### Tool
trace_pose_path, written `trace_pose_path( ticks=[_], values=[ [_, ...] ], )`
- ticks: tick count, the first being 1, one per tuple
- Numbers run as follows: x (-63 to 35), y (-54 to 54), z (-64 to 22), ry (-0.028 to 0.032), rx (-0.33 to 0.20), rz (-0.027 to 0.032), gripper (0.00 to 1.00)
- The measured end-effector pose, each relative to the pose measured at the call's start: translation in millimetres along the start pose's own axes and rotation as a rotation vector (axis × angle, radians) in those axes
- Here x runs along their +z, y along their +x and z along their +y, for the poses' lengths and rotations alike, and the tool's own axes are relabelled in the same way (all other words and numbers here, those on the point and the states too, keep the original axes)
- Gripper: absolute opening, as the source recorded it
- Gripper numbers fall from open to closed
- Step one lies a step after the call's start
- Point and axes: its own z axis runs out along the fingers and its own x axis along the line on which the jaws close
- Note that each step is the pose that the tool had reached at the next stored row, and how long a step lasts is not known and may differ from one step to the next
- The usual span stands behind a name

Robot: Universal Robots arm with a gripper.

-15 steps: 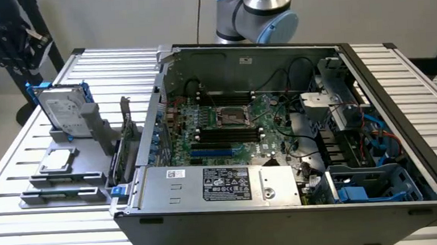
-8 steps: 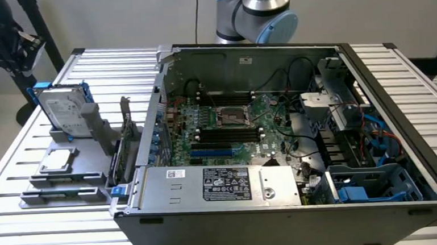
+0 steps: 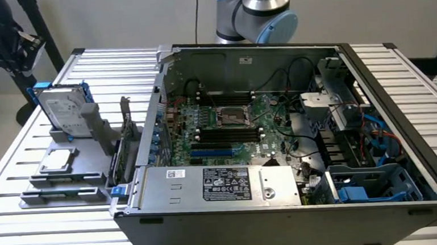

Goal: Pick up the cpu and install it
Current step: 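Pick up the cpu and move it towards the insertion slot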

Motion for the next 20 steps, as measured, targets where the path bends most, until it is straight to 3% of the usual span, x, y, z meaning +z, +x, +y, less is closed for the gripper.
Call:
trace_pose_path(
  ticks=[3, 6, 15, 16, 17, 20],
  values=[
    [0.0, 0.0, 0.0, 0.0, 0.0, 0.0, 0.11],
    [0.0, 0.0, 0.0, 0.0, 0.0, 0.0, 0.18],
    [1.7, 0.1, -0.1, -0.0001, 0.0, 0.0001, 0.59],
    [3.5, 0.0, -0.5, 0.0, 0.0, 0.0002, 0.59],
    [5.2, -0.1, -1.6, 0.0, 0.0, 0.0002, 0.65],
    [10.2, -0.7, -9.4, 0.0001, -0.003, 0.0038, 0.65]
  ],
)
